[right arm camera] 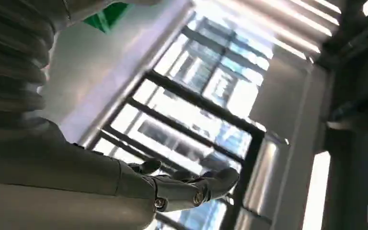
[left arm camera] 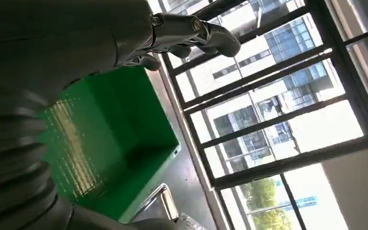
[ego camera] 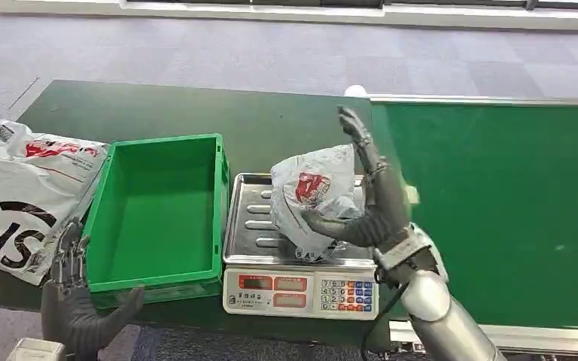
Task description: Moved the parcel from conveyor to table for the left to box.
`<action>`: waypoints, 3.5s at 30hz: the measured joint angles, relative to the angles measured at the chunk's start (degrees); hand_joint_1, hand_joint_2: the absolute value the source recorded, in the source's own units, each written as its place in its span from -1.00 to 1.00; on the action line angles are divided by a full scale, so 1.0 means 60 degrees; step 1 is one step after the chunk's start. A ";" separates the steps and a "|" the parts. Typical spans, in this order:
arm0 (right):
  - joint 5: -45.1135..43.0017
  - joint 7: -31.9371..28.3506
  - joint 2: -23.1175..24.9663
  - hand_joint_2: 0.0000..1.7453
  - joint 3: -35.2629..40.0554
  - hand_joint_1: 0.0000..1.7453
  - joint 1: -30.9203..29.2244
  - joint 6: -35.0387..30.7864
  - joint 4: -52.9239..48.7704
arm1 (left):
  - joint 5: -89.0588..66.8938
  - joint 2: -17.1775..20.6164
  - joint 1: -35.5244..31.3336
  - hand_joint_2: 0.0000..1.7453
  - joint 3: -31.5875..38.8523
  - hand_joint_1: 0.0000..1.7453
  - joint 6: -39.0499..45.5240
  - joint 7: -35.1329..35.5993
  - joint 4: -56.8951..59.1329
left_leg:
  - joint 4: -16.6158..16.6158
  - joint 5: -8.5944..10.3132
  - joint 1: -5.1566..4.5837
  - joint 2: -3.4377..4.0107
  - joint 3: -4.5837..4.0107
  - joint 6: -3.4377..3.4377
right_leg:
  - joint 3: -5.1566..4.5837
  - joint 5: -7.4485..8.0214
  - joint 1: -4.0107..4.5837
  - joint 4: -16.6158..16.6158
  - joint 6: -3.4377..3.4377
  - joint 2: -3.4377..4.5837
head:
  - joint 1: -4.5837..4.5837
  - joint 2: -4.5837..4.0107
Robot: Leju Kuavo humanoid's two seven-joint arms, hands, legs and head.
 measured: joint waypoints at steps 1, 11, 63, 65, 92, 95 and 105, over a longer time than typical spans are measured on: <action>-0.0029 -0.0087 0.0047 1.00 -0.0091 -1.00 0.0110 -0.0261 -0.0215 | -0.0141 0.0109 -0.0153 1.00 -0.0291 -1.00 0.0193 0.0127 0.0051 | 0.0000 0.0000 0.0000 0.0001 0.0000 0.0000 | 0.0000 0.0001 0.0000 0.0000 -0.0001 0.0001 | 0.0000 0.0000; -0.0973 -0.1341 0.0674 1.00 -0.0951 -1.00 0.1214 -0.3680 -0.1650 | -0.1957 0.0735 -0.1378 1.00 -0.2018 -1.00 0.0520 0.1713 0.0704 | 0.0002 0.0007 0.0000 0.0001 -0.0005 0.0004 | -0.0013 0.0013 0.0000 -0.0001 -0.0001 0.0001 | 0.0000 0.0000; -0.1595 -0.1828 0.2331 1.00 -0.3008 -1.00 0.3763 -0.4370 -0.3813 | -0.4797 -0.2284 -0.7898 1.00 -0.6340 1.00 0.0553 0.5977 0.8939 | 0.0006 0.0029 -0.0018 0.0027 -0.0049 0.0025 | -0.0056 0.0054 -0.0017 -0.0001 0.0030 0.0048 | 0.0000 0.0000; -0.1595 -0.1828 0.2390 1.00 -0.3008 -1.00 0.3695 -0.4370 -0.3810 | -0.4742 -0.2299 -0.7965 1.00 -0.6497 1.00 0.0556 0.5981 0.9001 | 0.0006 0.0029 -0.0018 0.0028 -0.0049 0.0024 | -0.0056 0.0054 -0.0017 -0.0001 0.0030 0.0047 | 0.0000 0.0000; -0.1770 -0.1821 0.2663 1.00 -0.3008 -1.00 0.3214 -0.4370 -0.3642 | -0.2895 -0.2354 -0.8414 1.00 -0.7273 -1.00 0.1209 0.5150 0.9616 | 0.0006 0.0031 -0.0018 0.0026 -0.0053 0.0024 | -0.0054 0.0055 -0.0018 0.0000 0.0031 0.0044 | 0.0000 0.0000; -0.1803 -0.1821 0.2663 1.00 -0.3008 -1.00 0.3169 -0.4370 -0.3580 | -0.2818 -0.2321 -0.8414 1.00 -0.7273 -1.00 0.1642 0.4961 0.9168 | 0.0007 0.0031 -0.0018 0.0026 -0.0054 0.0024 | -0.0056 0.0055 -0.0018 0.0000 0.0031 0.0043 | 0.0000 0.0000; -0.1839 -0.1824 0.2659 1.00 -0.3008 -1.00 0.2901 -0.4370 -0.3230 | -0.3157 -0.2307 -0.8390 1.00 -0.7481 -1.00 0.1666 0.5413 0.8382 | 0.0006 0.0031 -0.0018 0.0025 -0.0056 0.0024 | -0.0057 0.0055 -0.0018 -0.0001 0.0031 0.0041 | 0.0000 0.0000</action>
